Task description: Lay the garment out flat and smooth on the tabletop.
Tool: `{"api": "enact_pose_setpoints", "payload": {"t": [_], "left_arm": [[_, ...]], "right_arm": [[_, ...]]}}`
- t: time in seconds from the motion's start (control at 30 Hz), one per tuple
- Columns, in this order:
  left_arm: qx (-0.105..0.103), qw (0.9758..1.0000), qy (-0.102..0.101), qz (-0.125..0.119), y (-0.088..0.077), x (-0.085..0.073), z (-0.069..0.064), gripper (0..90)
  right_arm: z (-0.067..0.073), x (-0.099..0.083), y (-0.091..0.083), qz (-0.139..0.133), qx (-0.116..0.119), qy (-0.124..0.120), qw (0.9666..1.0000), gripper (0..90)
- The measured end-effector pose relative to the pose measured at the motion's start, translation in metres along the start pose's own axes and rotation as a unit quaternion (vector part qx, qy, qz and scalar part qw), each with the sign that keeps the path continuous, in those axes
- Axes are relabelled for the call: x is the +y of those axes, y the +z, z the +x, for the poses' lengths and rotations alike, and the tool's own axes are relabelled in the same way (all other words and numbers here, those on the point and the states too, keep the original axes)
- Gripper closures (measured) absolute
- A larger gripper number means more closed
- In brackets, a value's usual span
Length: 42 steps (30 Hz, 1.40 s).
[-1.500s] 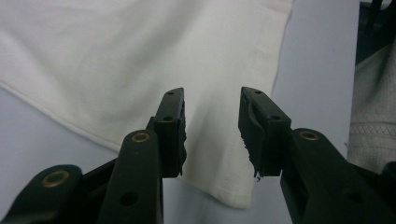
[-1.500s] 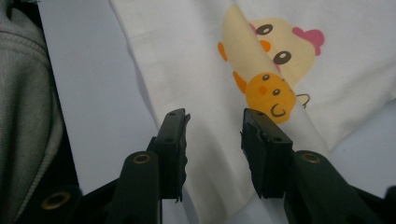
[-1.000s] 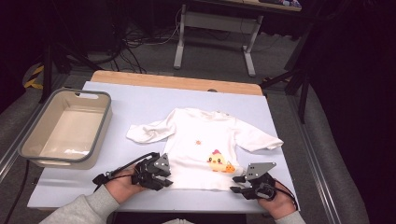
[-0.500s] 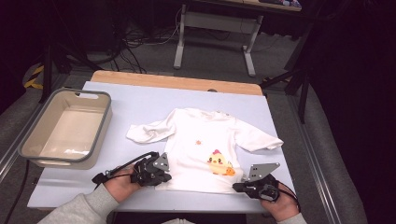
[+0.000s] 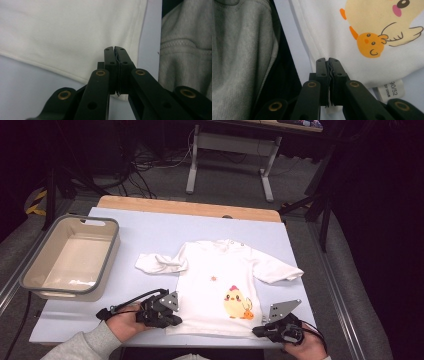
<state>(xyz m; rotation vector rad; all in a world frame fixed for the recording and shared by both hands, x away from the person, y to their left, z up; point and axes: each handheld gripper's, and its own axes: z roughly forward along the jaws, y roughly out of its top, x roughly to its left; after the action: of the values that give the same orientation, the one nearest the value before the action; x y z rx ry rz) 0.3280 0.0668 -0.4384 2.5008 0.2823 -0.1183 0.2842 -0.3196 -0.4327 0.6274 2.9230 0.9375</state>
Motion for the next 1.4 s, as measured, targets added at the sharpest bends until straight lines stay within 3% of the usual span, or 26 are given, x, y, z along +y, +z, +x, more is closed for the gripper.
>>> {"api": "enact_pose_setpoints", "payload": {"t": [0.03,0.1,0.2,0.3,0.4,0.53,0.6,0.77,0.8,0.83,0.87,0.93,1.07,1.1,1.17,1.2,1.4], "left_arm": [[-0.001,1.0000,-0.006,-0.006,-0.001,0.000,0.003,87.1],[0.002,0.9995,-0.027,-0.019,-0.004,0.000,0.009,72.4],[0.011,0.9983,-0.040,-0.041,-0.008,0.000,0.015,66.4],[0.033,0.9958,-0.052,-0.068,-0.010,0.001,0.020,52.7],[0.054,0.9932,-0.062,-0.082,-0.012,0.002,0.024,43.1],[0.074,0.9884,-0.079,-0.107,-0.017,0.002,0.032,39.9],[0.087,0.9850,-0.085,-0.122,-0.018,0.003,0.034,39.6],[0.111,0.9780,-0.098,-0.147,-0.021,0.003,0.038,39.6],[0.114,0.9767,-0.099,-0.153,-0.022,0.003,0.038,39.5],[0.114,0.9761,-0.100,-0.156,-0.022,0.003,0.038,39.9],[0.117,0.9752,-0.100,-0.160,-0.022,0.003,0.038,40.1],[0.121,0.9742,-0.100,-0.163,-0.023,0.003,0.038,40.3],[0.123,0.9738,-0.099,-0.164,-0.021,0.003,0.037,40.7],[0.118,0.9753,-0.097,-0.160,-0.020,0.004,0.036,40.7],[0.118,0.9753,-0.096,-0.160,-0.019,0.004,0.035,40.6],[0.118,0.9758,-0.091,-0.160,-0.019,0.003,0.033,40.5],[0.114,0.9770,-0.090,-0.156,-0.017,0.000,0.028,40.2]], "right_arm": [[-0.001,0.000,-0.001,-0.005,0.002,0.001,1.0000,84.5],[-0.003,0.000,-0.004,-0.021,0.001,0.005,0.9998,76.7],[-0.007,-0.001,-0.009,-0.047,-0.020,0.016,0.9985,65.6],[-0.016,-0.004,-0.019,-0.085,-0.061,0.045,0.9935,51.5],[-0.025,-0.008,-0.025,-0.106,-0.092,0.077,0.9871,47.9],[-0.038,-0.015,-0.033,-0.128,-0.141,0.126,0.9736,49.7],[-0.046,-0.019,-0.036,-0.136,-0.171,0.148,0.9645,51.4],[-0.064,-0.029,-0.041,-0.139,-0.211,0.197,0.9473,69.0],[-0.069,-0.033,-0.042,-0.136,-0.222,0.210,0.9424,69.7],[-0.073,-0.035,-0.042,-0.134,-0.228,0.224,0.9380,69.7],[-0.075,-0.036,-0.042,-0.134,-0.231,0.230,0.9359,69.5],[-0.085,-0.042,-0.044,-0.135,-0.249,0.249,0.9262,67.6],[-0.099,-0.052,-0.047,-0.146,-0.264,0.288,0.9091,63.5],[-0.103,-0.054,-0.048,-0.152,-0.265,0.298,0.9044,62.8],[-0.105,-0.055,-0.049,-0.155,-0.264,0.302,0.9030,62.8],[-0.110,-0.056,-0.051,-0.158,-0.267,0.307,0.8997,62.2],[-0.120,-0.054,-0.053,-0.169,-0.262,0.319,0.8952,63.0]]}}
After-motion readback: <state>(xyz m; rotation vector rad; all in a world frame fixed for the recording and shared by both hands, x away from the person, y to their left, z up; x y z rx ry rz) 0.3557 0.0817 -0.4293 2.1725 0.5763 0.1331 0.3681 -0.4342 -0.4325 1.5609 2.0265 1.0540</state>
